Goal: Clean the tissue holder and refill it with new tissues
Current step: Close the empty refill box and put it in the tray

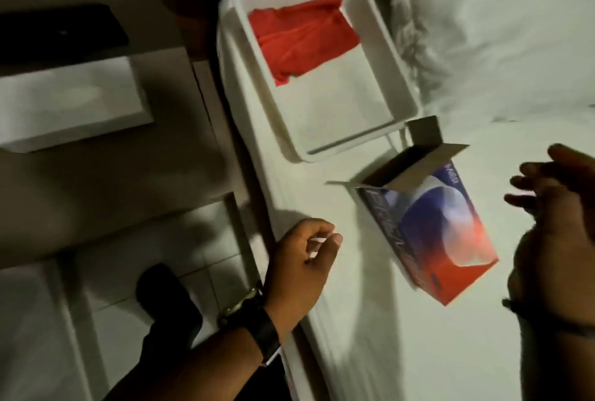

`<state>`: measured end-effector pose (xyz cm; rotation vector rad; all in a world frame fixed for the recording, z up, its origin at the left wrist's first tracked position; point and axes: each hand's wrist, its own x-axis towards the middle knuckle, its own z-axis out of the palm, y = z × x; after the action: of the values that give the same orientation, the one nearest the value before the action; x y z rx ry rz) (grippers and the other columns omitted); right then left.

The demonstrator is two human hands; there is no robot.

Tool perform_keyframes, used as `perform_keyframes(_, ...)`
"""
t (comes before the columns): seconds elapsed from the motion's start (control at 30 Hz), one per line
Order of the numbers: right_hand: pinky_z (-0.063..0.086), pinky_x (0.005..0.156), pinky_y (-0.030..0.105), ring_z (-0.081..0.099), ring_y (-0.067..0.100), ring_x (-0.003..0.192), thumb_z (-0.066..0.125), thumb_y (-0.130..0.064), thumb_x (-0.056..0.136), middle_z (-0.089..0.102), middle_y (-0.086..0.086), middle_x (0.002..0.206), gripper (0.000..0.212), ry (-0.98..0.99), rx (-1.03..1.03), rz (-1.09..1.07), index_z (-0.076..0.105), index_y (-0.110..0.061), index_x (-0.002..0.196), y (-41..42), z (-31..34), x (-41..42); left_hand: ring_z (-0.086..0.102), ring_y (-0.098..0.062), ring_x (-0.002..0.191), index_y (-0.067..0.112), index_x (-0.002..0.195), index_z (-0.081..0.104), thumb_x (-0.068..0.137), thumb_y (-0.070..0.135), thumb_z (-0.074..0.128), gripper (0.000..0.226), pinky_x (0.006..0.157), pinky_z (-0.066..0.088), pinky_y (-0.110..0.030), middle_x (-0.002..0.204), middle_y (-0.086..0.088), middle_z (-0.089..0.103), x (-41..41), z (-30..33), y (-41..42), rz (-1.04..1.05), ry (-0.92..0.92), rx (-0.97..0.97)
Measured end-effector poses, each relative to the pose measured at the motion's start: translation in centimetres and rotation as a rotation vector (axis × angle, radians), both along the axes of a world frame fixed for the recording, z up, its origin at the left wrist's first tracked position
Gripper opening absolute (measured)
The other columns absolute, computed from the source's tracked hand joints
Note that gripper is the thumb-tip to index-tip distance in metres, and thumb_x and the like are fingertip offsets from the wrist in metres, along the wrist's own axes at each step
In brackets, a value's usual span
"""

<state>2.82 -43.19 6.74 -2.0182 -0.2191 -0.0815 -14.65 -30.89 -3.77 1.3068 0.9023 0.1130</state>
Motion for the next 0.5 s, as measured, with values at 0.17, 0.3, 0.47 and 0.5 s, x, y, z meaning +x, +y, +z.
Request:
perform_keyframes(0.17,0.05,0.094,0.035,0.063,0.022,0.106,0.064,-0.009,0.087,0.066,0.012,0.118,0.039,0.289,-0.27,0.259,0.06,-0.011,0.125,-1.8,-4.2,7.4,0.06,-0.005,0.096,0.036,0.096,0.05,0.081,0.04,0.07,0.025,0.071,0.044,-0.008,0.109,0.015,0.058,5.9,1.2,-3.4,0.109,-0.025,-0.016)
perform_keyframes(0.3,0.055,0.086,0.032,0.068,0.014,0.098,0.07,-0.029,0.083,0.07,0.0,0.11,0.04,0.435,-0.255,0.394,0.063,-0.022,0.122,-1.1,-6.1,9.5,0.061,0.003,0.094,0.031,0.102,0.051,0.079,0.038,0.072,0.032,0.067,0.044,-0.003,0.11,0.012,0.062,9.0,1.2,-5.2,0.183,-0.078,-0.065)
perform_keyframes(0.47,0.045,0.05,0.01,0.064,0.0,0.065,0.065,-0.039,0.081,0.07,-0.009,0.091,0.026,0.487,-0.253,0.574,0.064,-0.034,0.107,-1.0,-7.5,9.9,0.065,-0.002,0.086,0.024,0.107,0.044,0.082,0.023,0.072,0.038,0.072,0.05,-0.019,0.105,0.0,0.065,11.2,1.0,-5.9,0.281,-0.102,-0.066)
perform_keyframes(0.5,0.044,0.048,0.011,0.063,0.001,0.06,0.067,-0.037,0.083,0.069,-0.007,0.091,0.022,0.53,-0.215,0.586,0.063,-0.035,0.105,-1.3,-7.8,9.7,0.067,-0.007,0.09,0.025,0.111,0.042,0.083,0.02,0.072,0.042,0.076,0.053,-0.026,0.109,-0.003,0.065,11.3,1.0,-5.7,0.268,-0.117,-0.085)
